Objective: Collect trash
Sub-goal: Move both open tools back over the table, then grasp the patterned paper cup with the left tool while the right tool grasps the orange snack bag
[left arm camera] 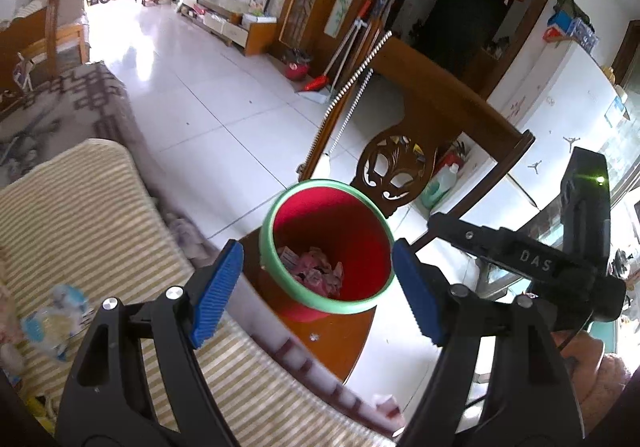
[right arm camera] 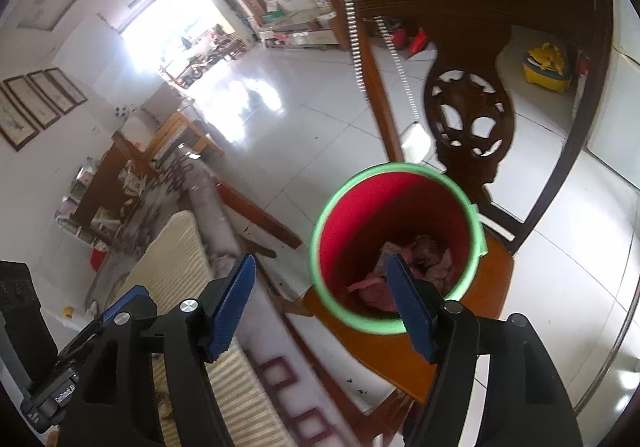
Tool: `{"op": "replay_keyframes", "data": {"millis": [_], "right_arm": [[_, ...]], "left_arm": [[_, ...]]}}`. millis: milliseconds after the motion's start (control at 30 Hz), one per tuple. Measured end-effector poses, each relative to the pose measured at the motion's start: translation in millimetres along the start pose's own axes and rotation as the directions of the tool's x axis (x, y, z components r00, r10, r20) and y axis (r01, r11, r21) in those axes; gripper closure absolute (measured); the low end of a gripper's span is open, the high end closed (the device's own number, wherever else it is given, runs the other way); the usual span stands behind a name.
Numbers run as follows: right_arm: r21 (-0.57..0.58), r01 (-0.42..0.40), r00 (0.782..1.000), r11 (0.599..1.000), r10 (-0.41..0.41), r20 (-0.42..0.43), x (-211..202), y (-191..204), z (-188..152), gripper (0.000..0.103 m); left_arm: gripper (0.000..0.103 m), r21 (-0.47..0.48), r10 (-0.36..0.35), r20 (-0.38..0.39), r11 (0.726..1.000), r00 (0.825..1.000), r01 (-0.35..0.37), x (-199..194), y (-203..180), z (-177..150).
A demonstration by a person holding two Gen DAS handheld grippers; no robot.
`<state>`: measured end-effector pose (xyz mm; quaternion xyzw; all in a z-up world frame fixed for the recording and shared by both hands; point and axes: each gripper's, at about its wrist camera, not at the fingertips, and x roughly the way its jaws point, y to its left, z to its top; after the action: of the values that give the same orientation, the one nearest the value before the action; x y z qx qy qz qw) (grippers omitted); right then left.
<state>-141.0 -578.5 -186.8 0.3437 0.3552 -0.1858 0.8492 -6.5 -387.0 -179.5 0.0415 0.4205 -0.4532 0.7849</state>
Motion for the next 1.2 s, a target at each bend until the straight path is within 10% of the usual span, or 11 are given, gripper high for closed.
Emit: {"op": "replay_keyframes", "data": {"millis": [600,900,1100,1200], "right_arm": [[-0.198,-0.136,0.984,0.971,0.110,-0.139,21,175,-109,0.032],[-0.304,-0.184,0.964,0.935,0.111,-0.244,39,237,-173,0.027],[-0.459,-0.198,0.952,0.866,0.057,-0.302,59,282,-205,0.026],[-0.557,-0.208,0.943,0.804,0.014,-0.332,71,303,-219,0.026]], "left_arm": [[0.028,-0.174,0.189,0.039,0.968,0.981,-0.180,-149,138,-98],[0.028,-0.269,0.312,-0.095,0.906,0.945,-0.326,-189,219,-182],[0.028,-0.403,0.293,-0.236,0.838,0.927,-0.368,-180,261,-233],[0.044,-0.442,0.240,-0.239,0.836,0.941,-0.325,-176,270,-244]]}}
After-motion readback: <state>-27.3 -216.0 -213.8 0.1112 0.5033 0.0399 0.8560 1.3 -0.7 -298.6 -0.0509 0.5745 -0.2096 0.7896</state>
